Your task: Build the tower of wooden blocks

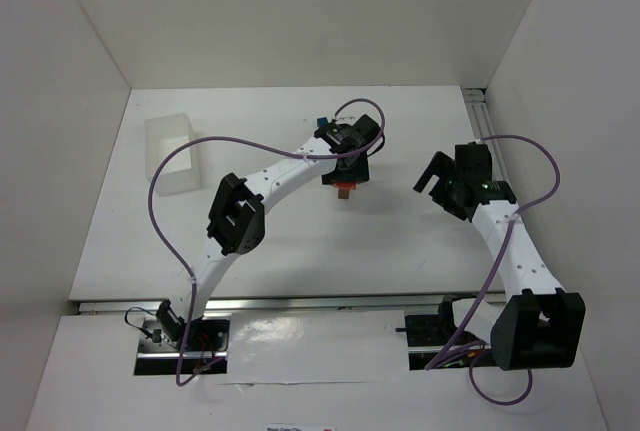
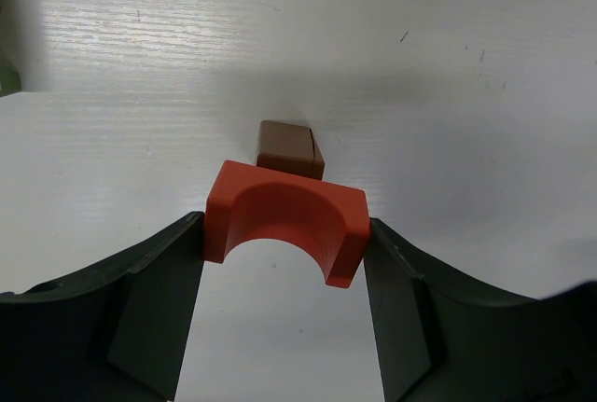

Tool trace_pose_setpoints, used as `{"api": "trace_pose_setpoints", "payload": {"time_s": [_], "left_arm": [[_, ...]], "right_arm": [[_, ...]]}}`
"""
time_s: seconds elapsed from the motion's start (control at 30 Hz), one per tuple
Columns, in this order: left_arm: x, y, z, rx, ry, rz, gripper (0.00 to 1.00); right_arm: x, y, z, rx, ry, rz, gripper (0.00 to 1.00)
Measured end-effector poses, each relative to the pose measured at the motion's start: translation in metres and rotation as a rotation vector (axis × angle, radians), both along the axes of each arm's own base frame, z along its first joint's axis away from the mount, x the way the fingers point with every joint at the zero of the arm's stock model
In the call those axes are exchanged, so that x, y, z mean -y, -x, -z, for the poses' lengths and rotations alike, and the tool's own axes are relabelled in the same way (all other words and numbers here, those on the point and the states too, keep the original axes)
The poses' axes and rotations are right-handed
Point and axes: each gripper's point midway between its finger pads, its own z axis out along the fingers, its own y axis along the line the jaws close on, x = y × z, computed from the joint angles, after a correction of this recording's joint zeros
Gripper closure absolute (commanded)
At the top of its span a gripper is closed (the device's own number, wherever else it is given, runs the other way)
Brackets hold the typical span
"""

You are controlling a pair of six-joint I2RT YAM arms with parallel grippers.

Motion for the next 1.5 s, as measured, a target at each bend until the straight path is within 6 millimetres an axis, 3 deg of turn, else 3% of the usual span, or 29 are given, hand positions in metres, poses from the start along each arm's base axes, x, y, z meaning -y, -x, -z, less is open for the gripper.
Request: {"api": "trace_pose_setpoints", "payload": {"time_s": [0.43, 0.47, 0.5, 1.13, 1.3, 1.43, 1.5], "left_arm": [[-0.001, 0.002, 0.008, -0.010, -0.006, 0.005, 0.11], [-0.001, 0.002, 0.008, -0.012, -0.006, 0.006, 0.09], [-0.001, 0.002, 0.008, -0.013, -0.006, 0.007, 0.00], [-0.001, 0.001, 0.004, 0.000, -0.007, 0.016, 0.00], [-0.003, -0.001, -0.021, 0.043, 0.008, 0.035, 0.00], [-0.009, -0.002, -0.064, 0.110, 0.048, 0.044, 0.00], [-0.015, -0.002, -0.093, 0.158, 0.079, 0.049, 0.00]], "right_arm": [[-0.002, 0.000, 0.000, 0.000, 0.000, -0.008, 0.01], [-0.002, 0.000, 0.000, 0.000, 0.000, -0.008, 0.01], [-0.002, 0.000, 0.000, 0.000, 0.000, -0.008, 0.01], [-0.015, 0.002, 0.000, -0.001, 0.005, -0.057, 0.01], [-0.035, 0.011, 0.006, 0.004, 0.008, -0.132, 0.03], [-0.066, 0.036, 0.023, -0.009, -0.020, -0.223, 0.17], [-0.086, 0.046, 0.029, -0.011, -0.043, -0.274, 0.30]]}}
